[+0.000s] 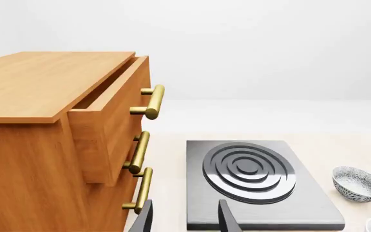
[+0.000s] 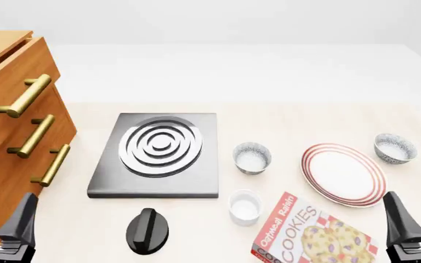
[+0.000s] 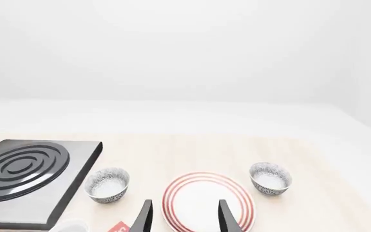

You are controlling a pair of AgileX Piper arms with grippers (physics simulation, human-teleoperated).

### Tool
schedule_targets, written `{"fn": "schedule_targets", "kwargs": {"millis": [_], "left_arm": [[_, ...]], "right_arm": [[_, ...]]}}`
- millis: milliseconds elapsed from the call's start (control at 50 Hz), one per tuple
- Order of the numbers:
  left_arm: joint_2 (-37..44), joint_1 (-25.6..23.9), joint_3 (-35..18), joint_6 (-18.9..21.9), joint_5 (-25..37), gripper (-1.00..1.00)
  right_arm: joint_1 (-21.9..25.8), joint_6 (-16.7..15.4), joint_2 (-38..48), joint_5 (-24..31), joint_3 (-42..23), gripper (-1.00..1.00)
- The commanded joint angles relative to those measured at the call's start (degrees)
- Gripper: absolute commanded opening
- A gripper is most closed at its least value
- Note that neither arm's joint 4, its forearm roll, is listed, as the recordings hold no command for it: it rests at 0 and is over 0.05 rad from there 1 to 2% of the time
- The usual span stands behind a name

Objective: Pick the akita bowl next to the plate and place it on the plate.

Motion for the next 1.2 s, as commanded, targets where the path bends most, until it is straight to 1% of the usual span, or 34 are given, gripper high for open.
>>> {"fn": "schedule_targets", "kwargs": {"millis": [20, 280, 340, 400, 440, 480, 620, 720, 820, 960, 1100, 1200], "left_arm": [[0.02, 0.00, -0.01, 0.00, -0.01, 1.00], [0.02, 0.00, -0.01, 0.00, -0.01, 1.00], [0.02, 0.00, -0.01, 0.00, -0.01, 1.00], [0.02, 0.00, -0.01, 0.00, -0.01, 1.00], [0.02, 0.00, -0.01, 0.00, -0.01, 1.00], [0.02, 0.00, -0.01, 0.00, -0.01, 1.00], [0.02, 0.00, -0.01, 0.00, -0.01, 1.00], [0.02, 0.00, -0.01, 0.00, -0.01, 1.00], [0.02, 0.00, -0.01, 0.00, -0.01, 1.00], [0.02, 0.00, -0.01, 0.00, -0.01, 1.00], [0.02, 0.00, -0.01, 0.00, -0.01, 1.00], [0.02, 0.00, -0.01, 0.00, -0.01, 1.00]], "right_arm": [[0.34, -0.22, 1.63, -0.96, -1.06, 1.00], [0.87, -0.04, 9.17, -6.20, -4.07, 1.00], [0.95, 0.04, 9.99, -6.70, -4.50, 1.00], [1.08, 1.24, 13.11, -8.04, -5.09, 1.00], [1.12, 0.52, 12.91, -8.32, -5.21, 1.00], [1.16, 0.45, 13.48, -8.63, -5.54, 1.00], [1.30, 0.86, 16.11, -10.08, -6.44, 1.00], [1.58, 0.95, 16.22, -9.63, -7.36, 1.00], [1.60, 1.10, 18.67, -11.67, -8.06, 1.00], [1.24, 0.38, 22.43, -15.32, -8.42, 1.00], [1.00, 0.26, 24.61, -16.61, -9.44, 1.00], [0.94, 0.75, 25.86, -17.09, -10.24, 1.00]]}}
